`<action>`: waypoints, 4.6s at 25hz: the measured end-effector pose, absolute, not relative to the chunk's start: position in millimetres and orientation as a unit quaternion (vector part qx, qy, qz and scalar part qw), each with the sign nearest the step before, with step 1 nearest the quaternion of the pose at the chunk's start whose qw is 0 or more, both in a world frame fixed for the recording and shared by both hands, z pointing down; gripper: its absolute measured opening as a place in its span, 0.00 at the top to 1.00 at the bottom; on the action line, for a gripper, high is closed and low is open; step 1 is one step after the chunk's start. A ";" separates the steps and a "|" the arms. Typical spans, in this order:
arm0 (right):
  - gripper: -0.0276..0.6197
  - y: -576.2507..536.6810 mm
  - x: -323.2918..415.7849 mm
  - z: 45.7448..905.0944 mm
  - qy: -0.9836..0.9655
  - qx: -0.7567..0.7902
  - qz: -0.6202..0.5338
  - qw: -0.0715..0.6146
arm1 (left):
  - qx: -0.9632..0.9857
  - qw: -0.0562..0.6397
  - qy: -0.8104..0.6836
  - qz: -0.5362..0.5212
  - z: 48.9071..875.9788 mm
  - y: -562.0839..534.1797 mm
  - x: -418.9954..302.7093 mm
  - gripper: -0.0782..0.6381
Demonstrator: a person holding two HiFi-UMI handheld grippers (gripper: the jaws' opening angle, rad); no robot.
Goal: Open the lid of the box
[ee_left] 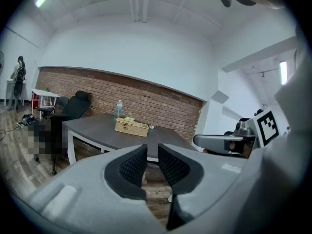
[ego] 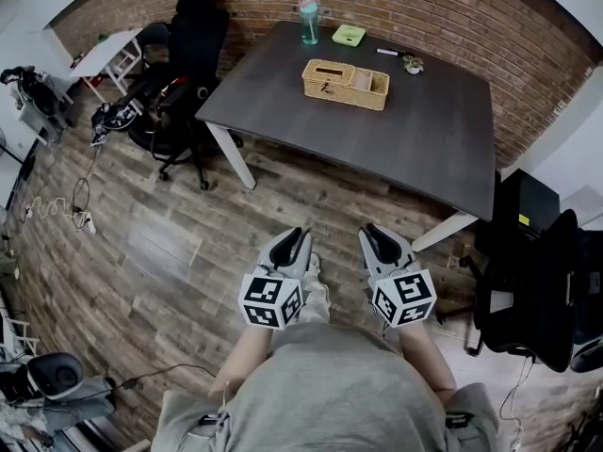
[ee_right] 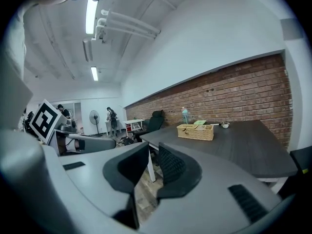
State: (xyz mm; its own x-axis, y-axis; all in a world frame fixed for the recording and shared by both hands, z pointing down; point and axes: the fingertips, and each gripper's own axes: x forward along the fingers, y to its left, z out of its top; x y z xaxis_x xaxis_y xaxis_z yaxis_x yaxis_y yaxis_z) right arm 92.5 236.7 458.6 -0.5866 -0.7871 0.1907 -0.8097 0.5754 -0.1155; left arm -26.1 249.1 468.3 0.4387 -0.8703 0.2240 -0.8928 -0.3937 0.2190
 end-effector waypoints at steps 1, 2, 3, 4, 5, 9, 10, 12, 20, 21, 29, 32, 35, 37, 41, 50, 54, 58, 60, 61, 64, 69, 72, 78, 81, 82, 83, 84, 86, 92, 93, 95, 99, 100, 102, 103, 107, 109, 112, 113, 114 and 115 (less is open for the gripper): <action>0.86 228.2 90.6 458.5 -0.885 0.453 0.096 0.059 | 0.836 0.152 -0.526 0.037 467.9 240.6 -27.6 0.80; 0.85 219.7 88.6 458.2 -0.884 0.454 0.097 0.058 | 0.838 0.150 -0.523 0.038 467.2 232.2 -29.2 0.79; 0.85 211.3 86.5 457.7 -0.883 0.456 0.098 0.058 | 0.840 0.148 -0.521 0.039 466.3 223.8 -30.8 0.78; 0.84 202.7 84.0 457.1 -0.882 0.457 0.099 0.058 | 0.842 0.147 -0.518 0.039 465.2 215.4 -32.6 0.78; 0.83 193.9 81.2 456.3 -0.881 0.459 0.099 0.059 | 0.843 0.146 -0.516 0.040 464.1 206.6 -34.6 0.77; 0.79 156.0 70.3 452.3 -0.879 0.462 0.100 0.062 | 0.848 0.143 -0.508 0.043 460.6 168.6 -43.7 0.75; 0.79 146.3 67.9 451.7 -0.878 0.463 0.099 0.062 | 0.849 0.143 -0.507 0.042 460.1 158.7 -46.3 0.74; 0.77 128.2 62.4 450.2 -0.877 0.465 0.099 0.061 | 0.850 0.143 -0.506 0.041 459.0 139.7 -52.4 0.73; 0.72 57.5 46.5 443.4 -0.873 0.474 0.096 0.063 | 0.860 0.143 -0.489 0.044 455.4 63.5 -65.8 0.72; 0.71 49.1 45.0 443.2 -0.872 0.475 0.096 0.063 | 0.861 0.144 -0.487 0.044 455.4 54.2 -66.7 0.72; 0.68 -12.5 36.3 444.5 -0.860 0.497 0.104 0.058 | 0.875 0.143 -0.461 0.049 454.7 -14.7 -72.9 0.72; 0.68 -31.8 32.9 444.2 -0.854 0.506 0.107 0.054 | 0.880 0.142 -0.450 0.050 453.9 -35.9 -75.5 0.72; 0.68 -45.1 31.9 445.8 -0.848 0.516 0.108 0.051 | 0.884 0.143 -0.442 0.052 456.6 -51.0 -76.5 0.72; 0.68 -52.0 33.0 446.2 -0.844 0.523 0.109 0.049 | 0.886 0.144 -0.437 0.054 457.6 -59.5 -76.3 0.72; 0.68 -63.2 34.3 446.9 -0.839 0.531 0.110 0.049 | 0.889 0.144 -0.431 0.053 458.1 -74.4 -76.2 0.72; 0.68 -79.9 38.1 451.3 -0.833 0.537 0.118 0.055 | 0.885 0.163 -0.432 0.054 466.0 -95.6 -74.6 0.72; 0.68 -92.9 41.7 453.5 -0.833 0.537 0.120 0.058 | 0.883 0.166 -0.435 0.055 466.7 -106.0 -72.7 0.72; 0.68 -106.9 43.5 459.3 -0.835 0.533 0.123 0.062 | 0.880 0.165 -0.441 0.056 470.2 -117.7 -74.8 0.72; 0.68 -114.9 41.9 463.3 -0.837 0.529 0.124 0.064 | 0.877 0.167 -0.448 0.057 473.3 -125.0 -78.8 0.72; 0.68 -119.3 41.2 465.1 -0.838 0.527 0.125 0.065 | 0.875 0.167 -0.451 0.057 474.6 -128.9 -80.7 0.72; 0.68 -134.4 41.7 469.6 -0.840 0.524 0.127 0.067 | 0.873 0.169 -0.454 0.061 478.4 -141.1 -83.3 0.72; 0.68 -166.9 46.6 479.4 -0.839 0.524 0.127 0.073 | 0.870 0.171 -0.458 0.068 486.5 -167.4 -83.5 0.72; 0.68 -189.5 48.4 486.2 -0.838 0.524 0.127 0.081 | 0.867 0.171 -0.462 0.072 488.4 -186.8 -86.0 0.72; 0.68 -235.3 49.7 506.6 -0.837 0.520 0.123 0.116 | 0.861 0.180 -0.470 0.075 490.7 -225.5 -91.4 0.72; 0.68 -256.2 48.8 520.2 -0.836 0.516 0.123 0.138 | 0.857 0.185 -0.475 0.076 491.2 -241.9 -94.4 0.72; 0.68 -262.3 48.7 524.6 -0.836 0.515 0.123 0.145 | 0.856 0.187 -0.476 0.078 491.3 -246.8 -95.0 0.72; 0.68 -268.1 48.8 528.7 -0.835 0.513 0.125 0.152 | 0.855 0.188 -0.477 0.078 491.2 -251.4 -95.4 0.72; 0.68 -273.3 49.0 532.5 -0.835 0.512 0.126 0.158 | 0.854 0.190 -0.477 0.079 490.9 -255.7 -95.7 0.72; 0.68 -282.5 49.2 539.6 -0.834 0.509 0.127 0.172 | 0.853 0.193 -0.479 0.078 489.8 -263.7 -97.3 0.72; 0.67 -303.1 48.5 563.6 -0.826 0.506 0.117 0.219 | 0.847 0.195 -0.488 0.079 489.6 -284.1 -106.8 0.72; 0.67 -305.6 48.1 567.0 -0.824 0.506 0.115 0.227 | 0.846 0.194 -0.489 0.079 489.4 -286.5 -107.8 0.72; 0.67 -309.6 47.8 573.9 -0.819 0.506 0.112 0.245 | 0.846 0.194 -0.491 0.080 488.9 -290.9 -109.2 0.72; 0.66 -318.2 49.3 582.2 -0.809 0.509 0.089 0.280 | 0.843 0.193 -0.496 0.080 487.6 -298.6 -112.1 0.72; 0.67 -319.9 49.9 583.7 -0.806 0.510 0.085 0.289 | 0.842 0.193 -0.497 0.080 487.2 -300.1 -112.8 0.72; 0.66 -323.3 50.4 586.5 -0.801 0.510 0.082 0.301 | 0.841 0.193 -0.499 0.079 486.3 -302.7 -114.4 0.72; 0.66 -325.0 50.3 587.4 -0.800 0.510 0.080 0.306 | 0.840 0.193 -0.501 0.078 485.9 -303.7 -115.3 0.72; 0.67 -331.0 49.8 590.4 -0.797 0.508 0.074 0.319 | 0.838 0.192 -0.505 0.077 484.4 -306.0 -117.9 0.72; 0.66 -332.7 49.9 590.9 -0.796 0.507 0.075 0.321 | 0.838 0.191 -0.506 0.076 483.3 -307.0 -118.0 0.72; 0.66 -332.5 49.8 591.8 -0.797 0.506 0.076 0.321 | 0.838 0.190 -0.507 0.075 482.0 -307.8 -118.4 0.72; 0.66 -332.5 49.7 591.7 -0.797 0.506 0.076 0.321 | 0.838 0.189 -0.507 0.074 481.6 -308.0 -118.6 0.72; 0.66 -332.7 49.6 591.2 -0.797 0.506 0.076 0.321 | 0.838 0.189 -0.506 0.074 481.1 -308.3 -118.5 0.72; 0.66 -332.9 49.6 590.3 -0.797 0.506 0.076 0.321 | 0.839 0.188 -0.505 0.074 480.5 -308.4 -118.2 0.72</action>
